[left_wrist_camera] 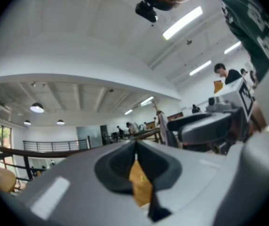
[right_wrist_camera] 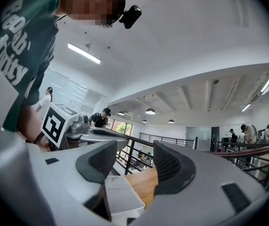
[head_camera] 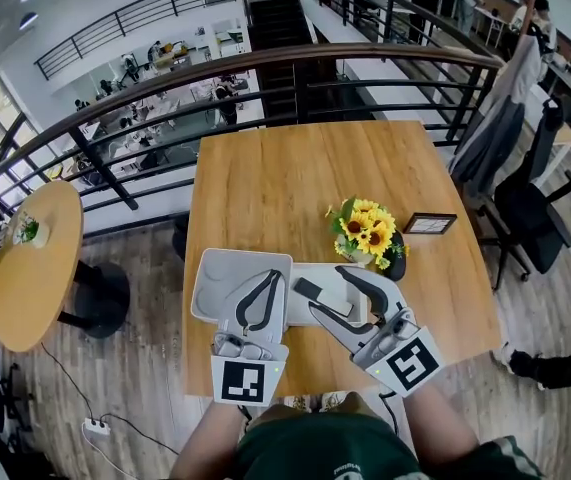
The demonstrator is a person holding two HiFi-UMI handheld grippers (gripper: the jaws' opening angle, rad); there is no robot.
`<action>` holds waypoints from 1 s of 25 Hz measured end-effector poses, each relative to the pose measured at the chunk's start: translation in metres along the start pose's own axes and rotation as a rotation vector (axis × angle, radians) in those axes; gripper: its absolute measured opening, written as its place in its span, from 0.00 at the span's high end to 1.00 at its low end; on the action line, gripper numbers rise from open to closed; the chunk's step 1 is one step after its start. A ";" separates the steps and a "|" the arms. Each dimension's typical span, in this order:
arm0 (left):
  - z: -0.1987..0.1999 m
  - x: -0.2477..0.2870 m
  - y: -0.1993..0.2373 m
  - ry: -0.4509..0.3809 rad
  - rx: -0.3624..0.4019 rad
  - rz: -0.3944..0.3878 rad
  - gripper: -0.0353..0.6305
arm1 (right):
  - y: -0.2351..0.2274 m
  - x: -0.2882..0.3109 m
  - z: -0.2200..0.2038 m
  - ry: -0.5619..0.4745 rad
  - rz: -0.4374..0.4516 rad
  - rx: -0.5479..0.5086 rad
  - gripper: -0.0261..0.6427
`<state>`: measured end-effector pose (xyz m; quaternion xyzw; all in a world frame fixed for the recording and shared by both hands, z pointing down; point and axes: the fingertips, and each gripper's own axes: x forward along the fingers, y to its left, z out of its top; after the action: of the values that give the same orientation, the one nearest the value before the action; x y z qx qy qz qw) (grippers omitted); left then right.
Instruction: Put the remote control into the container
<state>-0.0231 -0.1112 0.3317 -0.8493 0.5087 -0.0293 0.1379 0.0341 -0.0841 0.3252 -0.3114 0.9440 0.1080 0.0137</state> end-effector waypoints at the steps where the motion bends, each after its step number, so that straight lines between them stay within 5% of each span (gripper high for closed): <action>1: 0.000 0.000 0.000 0.000 0.012 -0.003 0.93 | -0.001 0.000 0.000 0.000 -0.002 0.002 0.59; 7: 0.000 -0.003 -0.002 0.003 0.045 -0.005 0.93 | -0.004 0.001 0.000 0.008 -0.050 -0.040 0.60; 9: 0.000 -0.004 -0.003 0.000 0.039 -0.003 0.93 | -0.009 -0.001 0.000 0.012 -0.108 -0.076 0.94; 25: 0.001 -0.007 -0.019 0.011 0.046 -0.033 0.93 | -0.009 -0.007 0.003 0.008 -0.131 -0.067 0.94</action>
<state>-0.0097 -0.0968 0.3369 -0.8540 0.4945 -0.0480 0.1543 0.0449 -0.0866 0.3215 -0.3730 0.9176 0.1374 0.0066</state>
